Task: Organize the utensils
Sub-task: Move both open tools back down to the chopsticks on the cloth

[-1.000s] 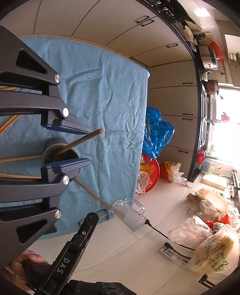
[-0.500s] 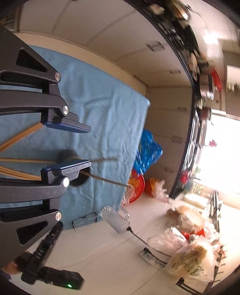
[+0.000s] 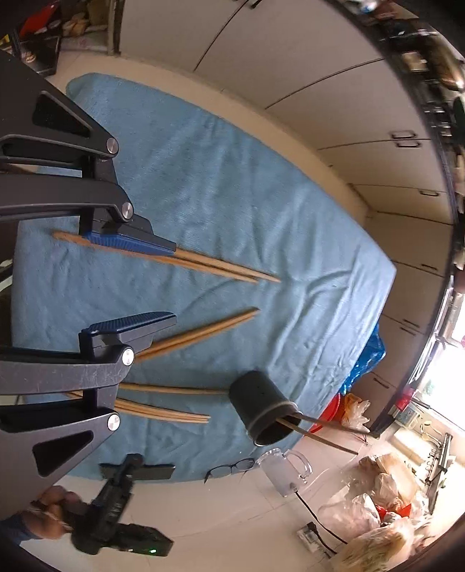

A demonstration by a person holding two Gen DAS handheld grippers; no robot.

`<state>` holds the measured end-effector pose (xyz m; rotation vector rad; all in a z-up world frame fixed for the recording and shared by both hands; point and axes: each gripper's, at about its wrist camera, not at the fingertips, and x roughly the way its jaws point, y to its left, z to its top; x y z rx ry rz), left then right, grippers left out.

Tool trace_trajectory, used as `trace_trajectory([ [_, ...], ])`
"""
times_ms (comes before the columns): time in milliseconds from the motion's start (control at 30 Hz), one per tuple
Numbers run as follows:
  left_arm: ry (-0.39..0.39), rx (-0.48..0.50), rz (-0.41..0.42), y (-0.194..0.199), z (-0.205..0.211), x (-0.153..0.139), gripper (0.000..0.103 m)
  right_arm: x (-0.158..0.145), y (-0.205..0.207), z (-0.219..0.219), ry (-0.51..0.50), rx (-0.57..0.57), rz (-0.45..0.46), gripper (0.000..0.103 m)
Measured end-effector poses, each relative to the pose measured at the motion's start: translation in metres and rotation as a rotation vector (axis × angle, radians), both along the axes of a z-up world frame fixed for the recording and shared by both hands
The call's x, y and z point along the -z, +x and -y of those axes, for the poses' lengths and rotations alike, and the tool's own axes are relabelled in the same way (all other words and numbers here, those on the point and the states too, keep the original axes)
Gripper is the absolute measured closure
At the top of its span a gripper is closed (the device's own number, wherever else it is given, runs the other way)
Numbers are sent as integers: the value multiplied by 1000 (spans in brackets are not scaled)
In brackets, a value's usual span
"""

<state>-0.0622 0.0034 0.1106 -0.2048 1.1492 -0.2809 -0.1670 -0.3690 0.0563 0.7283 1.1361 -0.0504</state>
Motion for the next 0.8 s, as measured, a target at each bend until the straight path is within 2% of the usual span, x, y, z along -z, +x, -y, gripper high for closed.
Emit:
trace_trajectory([
  [100,-15,8,-10,3,-13,8,72,2,10,-3,1,31,-15,69],
  [167,-29,30,-18,9,-18,13,72,6,20,-6,15,48,-26,72],
  [267,-29,72,-14,17,-25,16,72,14,38,-15,-16,55,-40,77],
  [300,-30,82,-16,20,-26,18,72,16,43,-17,-16,60,-41,84],
  [333,-32,93,-22,23,-29,21,72,17,46,-19,-26,68,-48,86],
  [567,-55,151,-56,33,-35,34,72,32,73,-20,-132,95,-143,89],
  [800,-59,174,-80,41,-27,44,72,38,79,-26,-160,76,-173,89],
])
